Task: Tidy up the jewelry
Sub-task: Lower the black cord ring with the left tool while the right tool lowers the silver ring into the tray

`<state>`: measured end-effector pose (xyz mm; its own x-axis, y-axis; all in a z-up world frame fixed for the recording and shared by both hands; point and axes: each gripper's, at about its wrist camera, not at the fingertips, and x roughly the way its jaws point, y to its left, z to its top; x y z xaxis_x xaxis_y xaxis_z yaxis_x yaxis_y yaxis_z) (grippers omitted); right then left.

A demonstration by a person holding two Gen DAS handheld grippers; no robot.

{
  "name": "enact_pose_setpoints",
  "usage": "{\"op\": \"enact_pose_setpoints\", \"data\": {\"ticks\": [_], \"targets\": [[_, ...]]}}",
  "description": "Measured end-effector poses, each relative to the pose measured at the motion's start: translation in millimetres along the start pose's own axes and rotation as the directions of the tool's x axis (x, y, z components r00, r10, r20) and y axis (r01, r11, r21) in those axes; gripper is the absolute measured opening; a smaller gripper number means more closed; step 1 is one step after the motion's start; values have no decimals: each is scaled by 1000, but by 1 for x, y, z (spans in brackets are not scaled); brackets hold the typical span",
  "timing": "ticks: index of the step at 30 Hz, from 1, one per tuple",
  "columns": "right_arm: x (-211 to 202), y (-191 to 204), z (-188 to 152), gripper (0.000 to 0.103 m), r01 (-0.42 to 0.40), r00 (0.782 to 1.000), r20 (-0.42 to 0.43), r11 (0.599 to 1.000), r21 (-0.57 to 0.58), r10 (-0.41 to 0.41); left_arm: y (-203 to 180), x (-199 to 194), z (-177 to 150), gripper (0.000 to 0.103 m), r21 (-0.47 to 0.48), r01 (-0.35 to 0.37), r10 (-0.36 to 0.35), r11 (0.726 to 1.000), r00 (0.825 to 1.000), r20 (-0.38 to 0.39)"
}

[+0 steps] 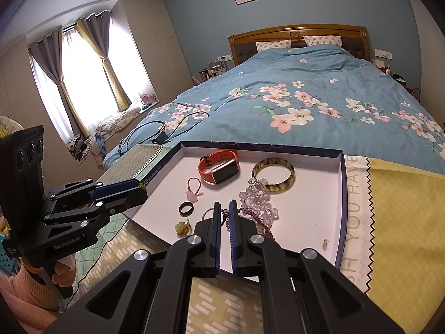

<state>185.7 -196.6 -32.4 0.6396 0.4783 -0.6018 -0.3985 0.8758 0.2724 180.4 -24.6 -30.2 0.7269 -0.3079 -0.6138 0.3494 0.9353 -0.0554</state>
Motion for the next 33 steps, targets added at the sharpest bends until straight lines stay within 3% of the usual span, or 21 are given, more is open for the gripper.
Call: {"op": "enact_pose_setpoints", "data": {"ticks": [33], "targets": [[22, -10, 4, 4, 25, 999, -42, 1000, 3, -24, 9, 27, -2, 23, -21, -35, 34, 999, 999, -42]]}}
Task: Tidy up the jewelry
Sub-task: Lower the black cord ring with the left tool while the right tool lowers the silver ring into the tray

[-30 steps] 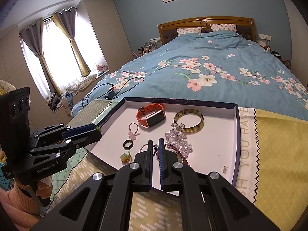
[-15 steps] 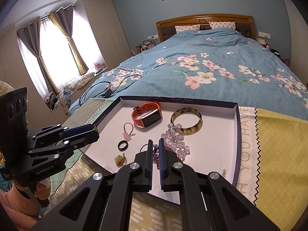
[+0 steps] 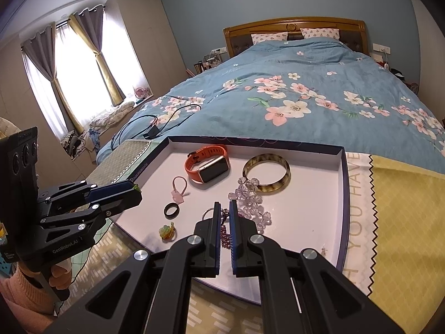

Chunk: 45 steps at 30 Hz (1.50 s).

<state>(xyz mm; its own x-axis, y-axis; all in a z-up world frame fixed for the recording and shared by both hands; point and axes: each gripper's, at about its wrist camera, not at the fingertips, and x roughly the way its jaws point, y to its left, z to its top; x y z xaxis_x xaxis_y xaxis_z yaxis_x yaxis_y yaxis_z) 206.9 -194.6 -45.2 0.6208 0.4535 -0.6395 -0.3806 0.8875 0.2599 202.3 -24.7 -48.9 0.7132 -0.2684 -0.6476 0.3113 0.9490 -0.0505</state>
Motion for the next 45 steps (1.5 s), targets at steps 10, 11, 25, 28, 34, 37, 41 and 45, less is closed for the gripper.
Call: {"op": "enact_pose_setpoints", "data": {"ticks": [10, 11, 25, 28, 34, 37, 41, 45], "targets": [[4, -5, -1, 4, 5, 1000, -9, 1000, 1, -5, 2, 3, 0, 23, -5, -3, 3, 1000, 1000, -6], [4, -6, -2, 4, 8, 1000, -10, 1000, 1, -8, 2, 4, 0, 23, -6, -3, 3, 1000, 1000, -7], [10, -7, 0, 4, 19, 1000, -22, 1000, 1, -19, 5, 12, 0, 23, -14, -8, 8, 1000, 1000, -20], [10, -7, 0, 4, 21, 1000, -23, 1000, 0, -21, 5, 12, 0, 23, -15, -9, 9, 1000, 1000, -20], [11, -11, -1, 4, 24, 999, -29, 1000, 3, -24, 6, 16, 0, 23, -16, -14, 13, 1000, 1000, -26], [12, -13, -2, 4, 26, 999, -33, 1000, 5, -26, 7, 18, 0, 23, -17, -13, 13, 1000, 999, -30], [13, -13, -1, 4, 28, 999, -37, 1000, 6, -27, 7, 20, 0, 23, -17, -15, 15, 1000, 999, -36], [14, -11, -1, 4, 29, 999, -39, 1000, 6, -28, 8, 21, -1, 23, -19, -14, 14, 1000, 999, -37]]}}
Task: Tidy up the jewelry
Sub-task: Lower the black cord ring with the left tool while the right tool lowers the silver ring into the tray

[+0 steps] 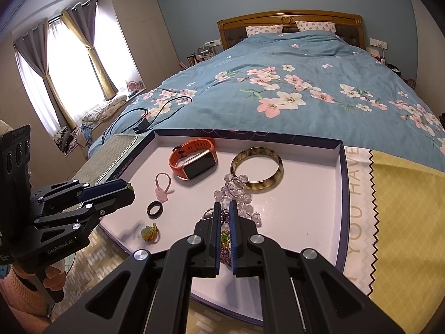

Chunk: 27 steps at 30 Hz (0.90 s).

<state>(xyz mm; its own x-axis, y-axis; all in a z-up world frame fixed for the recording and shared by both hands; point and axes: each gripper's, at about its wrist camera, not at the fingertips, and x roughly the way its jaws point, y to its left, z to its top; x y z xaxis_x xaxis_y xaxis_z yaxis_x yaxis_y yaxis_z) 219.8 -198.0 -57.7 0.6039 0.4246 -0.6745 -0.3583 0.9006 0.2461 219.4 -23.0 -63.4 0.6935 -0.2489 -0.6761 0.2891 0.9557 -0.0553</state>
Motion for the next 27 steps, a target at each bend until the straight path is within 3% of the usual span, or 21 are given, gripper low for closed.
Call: {"op": "enact_pose_setpoints", "data": {"ticks": [27], "targets": [[7, -4, 1, 4, 11, 1000, -15, 1000, 5, -11, 3, 9, -2, 23, -16, -11, 11, 1000, 1000, -18]]}}
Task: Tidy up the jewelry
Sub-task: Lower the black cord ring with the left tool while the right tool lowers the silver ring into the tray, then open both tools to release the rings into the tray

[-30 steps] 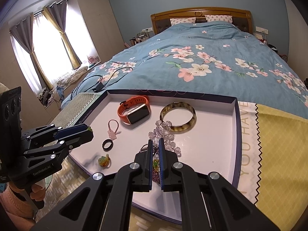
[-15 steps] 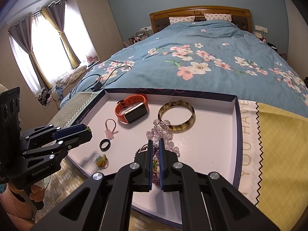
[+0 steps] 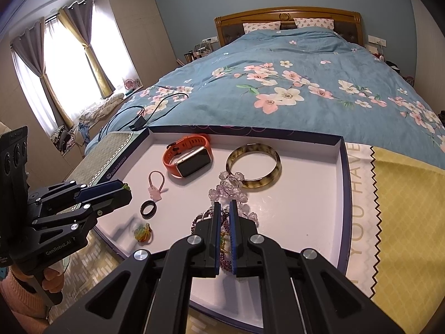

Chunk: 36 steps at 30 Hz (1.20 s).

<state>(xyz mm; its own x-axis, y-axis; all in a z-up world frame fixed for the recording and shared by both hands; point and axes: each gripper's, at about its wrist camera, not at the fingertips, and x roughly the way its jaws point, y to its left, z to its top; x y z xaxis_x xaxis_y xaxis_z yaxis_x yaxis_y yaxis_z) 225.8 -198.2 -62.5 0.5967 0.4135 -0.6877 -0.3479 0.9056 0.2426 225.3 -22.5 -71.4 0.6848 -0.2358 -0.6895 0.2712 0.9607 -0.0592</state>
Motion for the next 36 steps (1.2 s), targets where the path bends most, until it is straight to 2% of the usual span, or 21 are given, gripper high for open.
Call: {"op": "enact_pose_setpoints", "data": {"ticks": [26, 36], "targets": [[8, -2, -2, 4, 16, 1000, -17, 1000, 3, -16, 0, 11, -2, 23, -9, -3, 3, 1000, 1000, -27], [7, -2, -3, 6, 16, 1000, -13, 1000, 12, -16, 0, 22, -6, 25, -20, 4, -6, 1000, 998, -62]]}}
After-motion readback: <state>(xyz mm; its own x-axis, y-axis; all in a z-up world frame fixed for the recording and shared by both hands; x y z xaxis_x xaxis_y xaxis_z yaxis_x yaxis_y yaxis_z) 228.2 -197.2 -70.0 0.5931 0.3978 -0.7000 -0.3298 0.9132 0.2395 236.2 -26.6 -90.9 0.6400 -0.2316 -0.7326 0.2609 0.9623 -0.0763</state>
